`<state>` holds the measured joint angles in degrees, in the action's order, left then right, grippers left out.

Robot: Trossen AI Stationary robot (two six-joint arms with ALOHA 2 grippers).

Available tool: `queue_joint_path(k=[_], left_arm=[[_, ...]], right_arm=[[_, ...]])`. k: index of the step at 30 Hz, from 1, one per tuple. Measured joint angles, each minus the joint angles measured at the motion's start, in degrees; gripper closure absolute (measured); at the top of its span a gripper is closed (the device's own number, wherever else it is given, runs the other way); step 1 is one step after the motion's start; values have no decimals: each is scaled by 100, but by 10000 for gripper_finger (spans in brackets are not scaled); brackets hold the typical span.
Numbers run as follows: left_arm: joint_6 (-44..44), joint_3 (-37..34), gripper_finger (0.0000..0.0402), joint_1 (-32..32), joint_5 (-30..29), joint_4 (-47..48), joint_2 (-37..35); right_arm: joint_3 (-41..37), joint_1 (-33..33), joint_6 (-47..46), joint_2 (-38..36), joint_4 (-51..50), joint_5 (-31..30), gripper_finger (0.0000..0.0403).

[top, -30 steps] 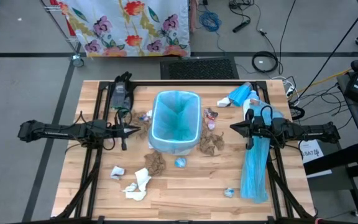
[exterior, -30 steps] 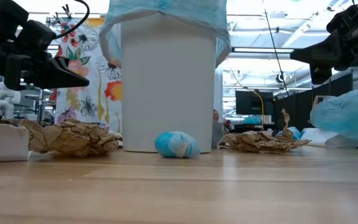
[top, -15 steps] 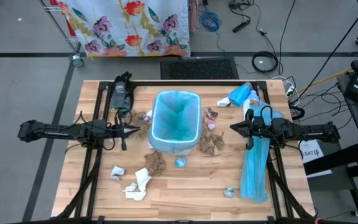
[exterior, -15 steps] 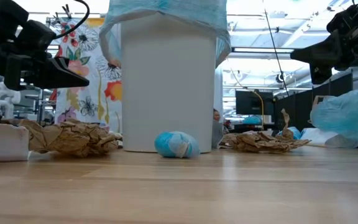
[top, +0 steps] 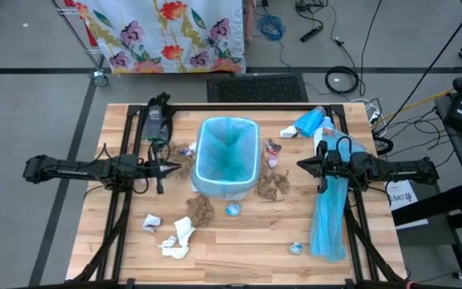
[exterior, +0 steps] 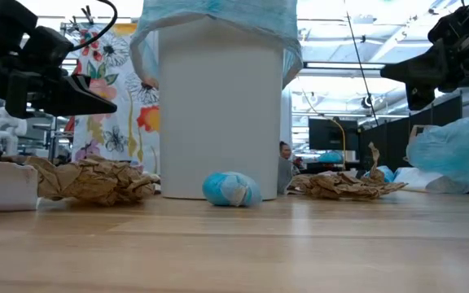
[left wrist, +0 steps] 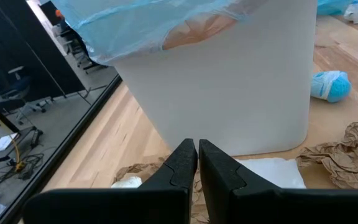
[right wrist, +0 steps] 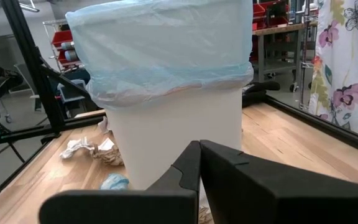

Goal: Place trash/remove bag and relplace

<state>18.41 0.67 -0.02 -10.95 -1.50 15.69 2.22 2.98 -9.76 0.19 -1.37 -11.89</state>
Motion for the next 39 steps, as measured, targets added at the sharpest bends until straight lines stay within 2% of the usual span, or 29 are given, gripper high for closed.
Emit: queue_joint_path(k=[13,15,19,21,27,33,39], left_arm=[[-105,0,375,-1,1,-2,1],[-773,-3,375,0,36,-7,1],[-3125,-5,375,-1,38,-32,2],[-3908,-7,375,-1,38,-41,1],[-5075,-11,375,-1,37,-70,0],[-6749,-11,375,0,88,-76,0],[-6909,-11,375,-1,97,-79,4]], right_arm=[[1,0,0,-1,1,-2,403],[2,0,0,0,2,-2,403],[2,0,-2,0,0,1,403],[1,0,-1,0,1,-1,403],[1,0,-1,0,1,0,403],[0,0,0,0,2,0,403],[2,0,0,0,2,1,403]])
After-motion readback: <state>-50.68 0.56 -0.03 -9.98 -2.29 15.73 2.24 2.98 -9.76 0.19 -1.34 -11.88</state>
